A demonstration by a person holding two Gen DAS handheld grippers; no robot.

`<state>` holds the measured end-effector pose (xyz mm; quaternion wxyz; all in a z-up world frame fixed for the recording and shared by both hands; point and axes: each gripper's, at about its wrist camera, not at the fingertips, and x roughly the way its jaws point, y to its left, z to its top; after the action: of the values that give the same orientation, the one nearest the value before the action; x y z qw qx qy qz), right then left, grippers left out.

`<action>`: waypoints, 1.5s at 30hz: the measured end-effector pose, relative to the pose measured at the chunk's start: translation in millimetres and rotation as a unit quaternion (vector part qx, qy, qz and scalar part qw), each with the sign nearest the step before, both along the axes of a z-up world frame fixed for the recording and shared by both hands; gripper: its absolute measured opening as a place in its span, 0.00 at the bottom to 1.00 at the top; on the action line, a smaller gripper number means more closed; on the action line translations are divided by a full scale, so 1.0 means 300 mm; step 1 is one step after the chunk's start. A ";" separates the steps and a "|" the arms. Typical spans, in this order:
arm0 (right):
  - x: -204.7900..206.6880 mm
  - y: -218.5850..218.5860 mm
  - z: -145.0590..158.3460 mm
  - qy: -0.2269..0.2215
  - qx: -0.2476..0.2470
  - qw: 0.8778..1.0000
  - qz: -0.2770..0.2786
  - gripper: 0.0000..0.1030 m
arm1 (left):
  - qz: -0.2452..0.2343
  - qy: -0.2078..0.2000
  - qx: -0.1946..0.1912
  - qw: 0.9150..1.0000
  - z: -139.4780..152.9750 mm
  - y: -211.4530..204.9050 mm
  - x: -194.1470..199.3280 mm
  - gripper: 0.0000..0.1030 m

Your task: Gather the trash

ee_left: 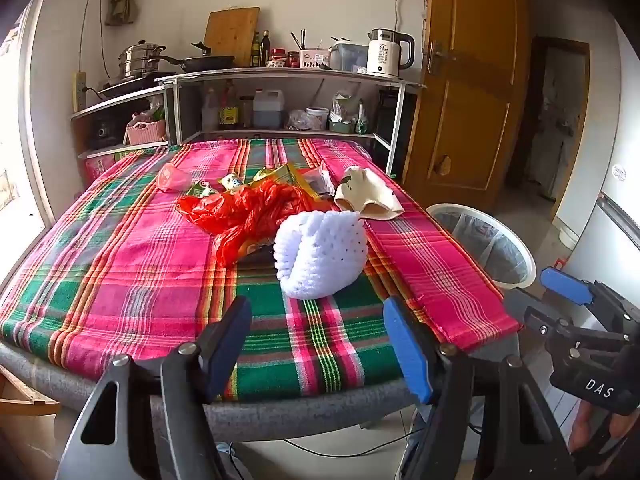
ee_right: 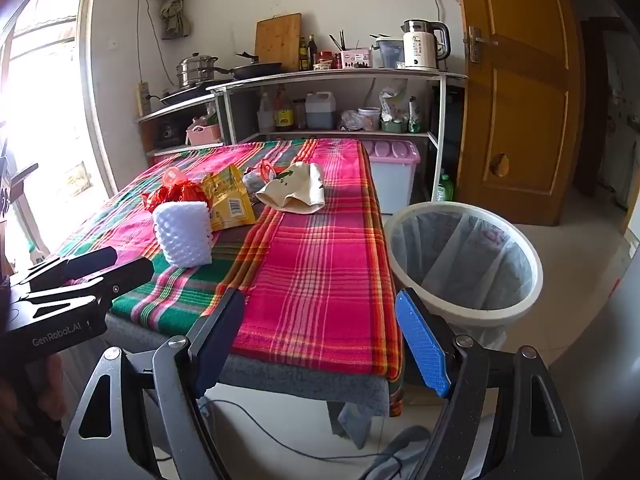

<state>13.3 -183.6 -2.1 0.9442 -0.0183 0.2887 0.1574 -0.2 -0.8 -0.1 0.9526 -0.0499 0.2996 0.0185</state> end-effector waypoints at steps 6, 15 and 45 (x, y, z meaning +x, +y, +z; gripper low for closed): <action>-0.011 -0.002 0.001 0.006 0.001 1.000 -0.004 0.76 | -0.003 0.004 -0.010 1.000 -0.004 -0.003 -0.002 0.68; -0.009 0.002 0.020 0.007 -0.001 1.000 -0.004 0.76 | -0.003 -0.003 -0.001 1.000 0.028 -0.010 -0.036 0.68; -0.008 -0.006 0.025 0.005 -0.001 1.000 -0.007 0.76 | -0.007 -0.014 -0.004 1.000 0.035 -0.013 -0.037 0.70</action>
<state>10.8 -185.4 5.4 0.9437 -0.0168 0.2941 0.1506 -11.4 -4.7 10.5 0.9565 -0.0521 0.2870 0.0099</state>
